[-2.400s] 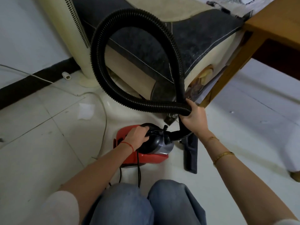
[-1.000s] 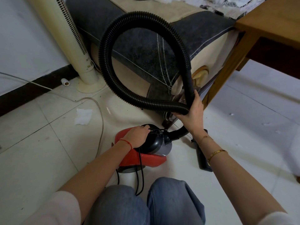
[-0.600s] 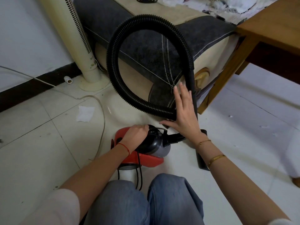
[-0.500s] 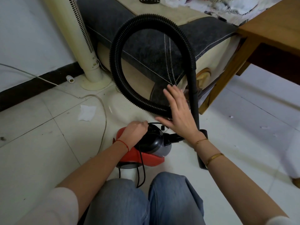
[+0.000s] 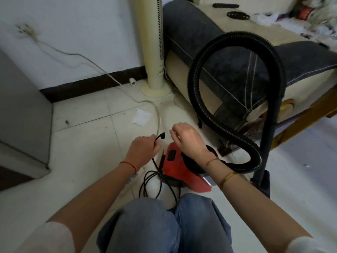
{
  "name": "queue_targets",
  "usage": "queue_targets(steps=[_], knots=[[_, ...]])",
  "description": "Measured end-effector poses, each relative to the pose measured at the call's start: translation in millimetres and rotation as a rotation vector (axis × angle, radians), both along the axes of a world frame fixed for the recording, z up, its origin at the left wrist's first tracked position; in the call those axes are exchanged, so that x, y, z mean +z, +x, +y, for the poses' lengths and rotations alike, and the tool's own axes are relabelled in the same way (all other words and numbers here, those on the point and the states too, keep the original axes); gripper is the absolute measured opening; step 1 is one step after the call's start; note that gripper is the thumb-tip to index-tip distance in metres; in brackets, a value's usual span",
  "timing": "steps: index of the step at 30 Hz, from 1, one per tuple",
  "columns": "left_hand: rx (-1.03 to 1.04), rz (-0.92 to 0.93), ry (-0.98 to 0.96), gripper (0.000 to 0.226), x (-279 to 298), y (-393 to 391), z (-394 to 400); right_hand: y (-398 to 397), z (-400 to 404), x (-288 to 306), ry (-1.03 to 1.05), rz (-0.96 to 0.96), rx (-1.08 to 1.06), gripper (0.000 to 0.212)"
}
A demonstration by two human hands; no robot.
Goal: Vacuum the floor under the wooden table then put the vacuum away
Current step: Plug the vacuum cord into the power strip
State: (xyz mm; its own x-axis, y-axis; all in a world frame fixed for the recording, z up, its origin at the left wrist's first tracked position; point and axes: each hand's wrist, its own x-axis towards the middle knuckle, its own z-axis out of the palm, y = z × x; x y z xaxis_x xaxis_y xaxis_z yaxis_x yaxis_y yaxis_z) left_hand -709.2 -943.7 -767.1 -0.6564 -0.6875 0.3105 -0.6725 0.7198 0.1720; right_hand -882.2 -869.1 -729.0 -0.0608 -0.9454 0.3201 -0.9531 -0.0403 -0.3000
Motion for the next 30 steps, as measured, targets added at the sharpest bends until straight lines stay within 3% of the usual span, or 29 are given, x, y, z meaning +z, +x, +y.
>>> queue_targets(steps=[4, 7, 12, 16, 18, 20, 25, 30], knots=[[0.041, 0.03, 0.011, 0.029, 3, 40, 6, 35, -45, -25, 0.553, -0.607, -0.256, 0.046], [0.013, 0.034, 0.001, 0.027, 1, 67, 15, 62, -68, -45, 0.778, -0.99, -0.383, 0.045], [-0.04, -0.005, -0.006, 0.022, -11, 107, 30, 109, -86, -69, 0.904, -1.278, -0.509, 0.031], [-0.144, -0.094, -0.013, 0.024, -31, 136, 41, 125, -98, -91, 0.827, -1.385, -0.583, 0.019], [-0.169, -0.139, 0.005, 0.027, -44, 153, 44, 128, -102, -102, 0.835, -1.358, -0.558, 0.018], [-0.119, -0.172, 0.049, 0.027, -62, 169, 42, 131, -109, -116, 0.845, -1.211, -0.497, 0.01], [0.155, -0.293, 0.271, 0.013, -120, 196, 29, 138, -115, -141, 0.839, -0.754, -0.251, 0.028], [0.417, -0.342, 0.472, 0.042, -170, 189, 25, 150, -110, -160, 0.842, -0.252, 0.093, 0.033]])
